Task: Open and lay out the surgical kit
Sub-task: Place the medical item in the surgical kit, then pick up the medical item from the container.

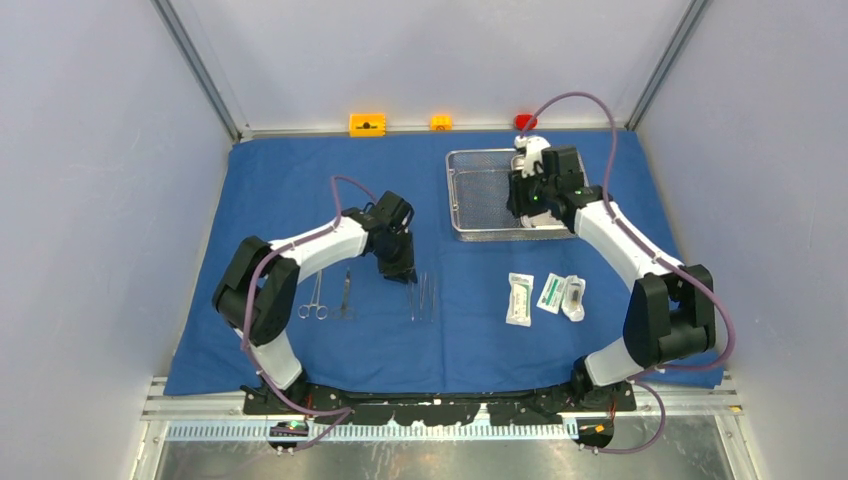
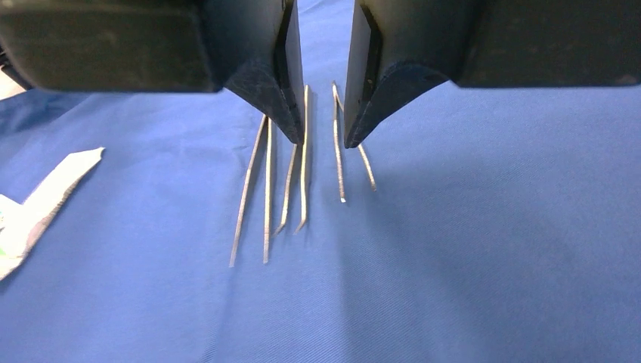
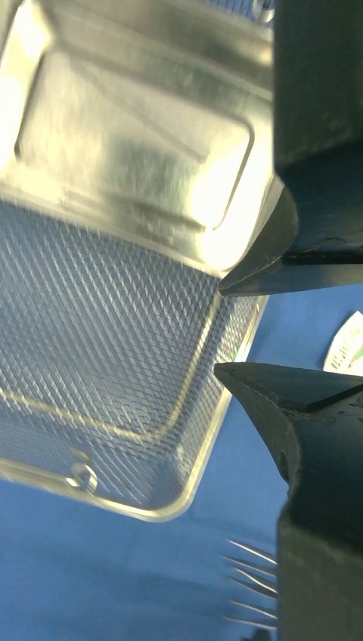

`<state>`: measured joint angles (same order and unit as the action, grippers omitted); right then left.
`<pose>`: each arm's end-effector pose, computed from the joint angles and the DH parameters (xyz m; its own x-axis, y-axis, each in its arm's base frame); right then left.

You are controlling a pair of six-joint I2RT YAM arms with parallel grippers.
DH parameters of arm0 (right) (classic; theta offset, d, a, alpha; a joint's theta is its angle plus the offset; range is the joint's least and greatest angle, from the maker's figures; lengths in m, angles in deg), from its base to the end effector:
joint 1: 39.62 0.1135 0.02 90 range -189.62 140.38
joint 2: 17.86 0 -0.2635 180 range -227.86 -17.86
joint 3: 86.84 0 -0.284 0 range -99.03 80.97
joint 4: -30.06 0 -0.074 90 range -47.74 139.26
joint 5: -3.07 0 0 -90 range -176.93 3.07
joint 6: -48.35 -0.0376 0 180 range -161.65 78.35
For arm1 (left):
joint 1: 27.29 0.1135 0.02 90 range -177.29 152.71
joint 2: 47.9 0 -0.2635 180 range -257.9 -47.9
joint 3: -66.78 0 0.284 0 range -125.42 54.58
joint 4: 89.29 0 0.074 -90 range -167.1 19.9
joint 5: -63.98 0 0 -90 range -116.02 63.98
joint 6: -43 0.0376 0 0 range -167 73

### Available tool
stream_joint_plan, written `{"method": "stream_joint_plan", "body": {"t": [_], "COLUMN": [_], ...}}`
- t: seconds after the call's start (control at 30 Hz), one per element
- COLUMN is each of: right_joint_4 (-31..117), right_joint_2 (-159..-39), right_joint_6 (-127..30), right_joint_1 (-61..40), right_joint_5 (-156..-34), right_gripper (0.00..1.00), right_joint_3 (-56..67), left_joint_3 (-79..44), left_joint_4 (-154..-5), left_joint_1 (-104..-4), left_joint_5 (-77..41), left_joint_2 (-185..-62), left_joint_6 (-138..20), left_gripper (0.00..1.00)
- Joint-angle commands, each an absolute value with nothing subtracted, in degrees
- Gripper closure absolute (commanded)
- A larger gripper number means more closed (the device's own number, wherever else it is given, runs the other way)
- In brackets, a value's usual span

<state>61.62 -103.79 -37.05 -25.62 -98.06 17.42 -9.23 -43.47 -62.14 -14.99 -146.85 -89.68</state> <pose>0.3510 0.0950 0.2523 -0.6138 -0.2341 -0.7540 -0.4277 0.9013 0.0683 0.2935 -0.2132 0.1597 -0.9811 -0.1276 -0.1454 -0.0644 0.9241 -0.3767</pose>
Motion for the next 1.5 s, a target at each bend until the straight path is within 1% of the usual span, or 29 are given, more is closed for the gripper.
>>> {"method": "stream_joint_plan", "body": {"t": [0.0,0.23,0.37,0.4,0.5,0.57,0.63,0.87,1.0,1.13,1.3,1.47], "right_joint_4": [59.9,64.7,69.7,71.1,75.1,76.4,77.6,84.6,88.6,94.9,99.2,99.2], "right_joint_2": [-104.4,-111.7,-117.5,-119.0,-122.9,-125.0,-126.8,-133.2,-133.8,-135.3,-137.9,-140.7], "right_joint_6": [-41.3,-39.2,-36.3,-35.3,-31.4,-29.1,-26.9,-19.4,-15.1,-9.6,-5.1,-2.1], "right_joint_1": [-29.2,-33.6,-35.4,-35.6,-36.0,-36.1,-36.0,-36.0,-36.1,-36.4,-36.7,-37.0], "right_joint_5": [-89.5,-87.8,-89.2,-89.8,-91.4,-91.8,-92.7,-96.1,-100.3,-103.0,-104.6,-105.1], "right_gripper": [0.57,0.53,0.5,0.49,0.45,0.37,0.36,0.35,0.35,0.35,0.35,0.36], "right_joint_3": [11.8,4.2,-0.9,-2.2,-6.0,-7.8,-9.0,-14.0,-14.7,-17.6,-20.7,-22.5], "left_joint_3": [-14.2,-21.7,-26.1,-27.1,-29.6,-30.7,-31.3,-32.8,-34.5,-36.8,-40.6,-44.6], "left_joint_4": [-43.5,-40.0,-37.9,-37.0,-34.9,-33.9,-32.8,-29.7,-27.9,-27.1,-25.2,-23.4], "left_joint_1": [-61.9,-61.4,-60.6,-60.3,-59.5,-58.9,-58.2,-57.4,-55.0,-52.4,-51.7,-50.0], "left_joint_5": [-14.8,-19.2,-20.2,-20.1,-18.2,-16.2,-14.8,-10.8,-5.3,1.5,2.6,3.3], "left_joint_2": [-143.4,-143.1,-142.8,-142.8,-142.4,-142.5,-143.0,-144.1,-144.9,-146.5,-149.4,-153.5], "left_joint_6": [-82.4,-69.0,-59.1,-56.5,-49.5,-45.3,-42.0,-33.0,-30.7,-30.2,-28.3,-27.3], "left_gripper": [0.71,0.47,0.35,0.33,0.31,0.3,0.3,0.28,0.26,0.2,0.15,0.14]}}
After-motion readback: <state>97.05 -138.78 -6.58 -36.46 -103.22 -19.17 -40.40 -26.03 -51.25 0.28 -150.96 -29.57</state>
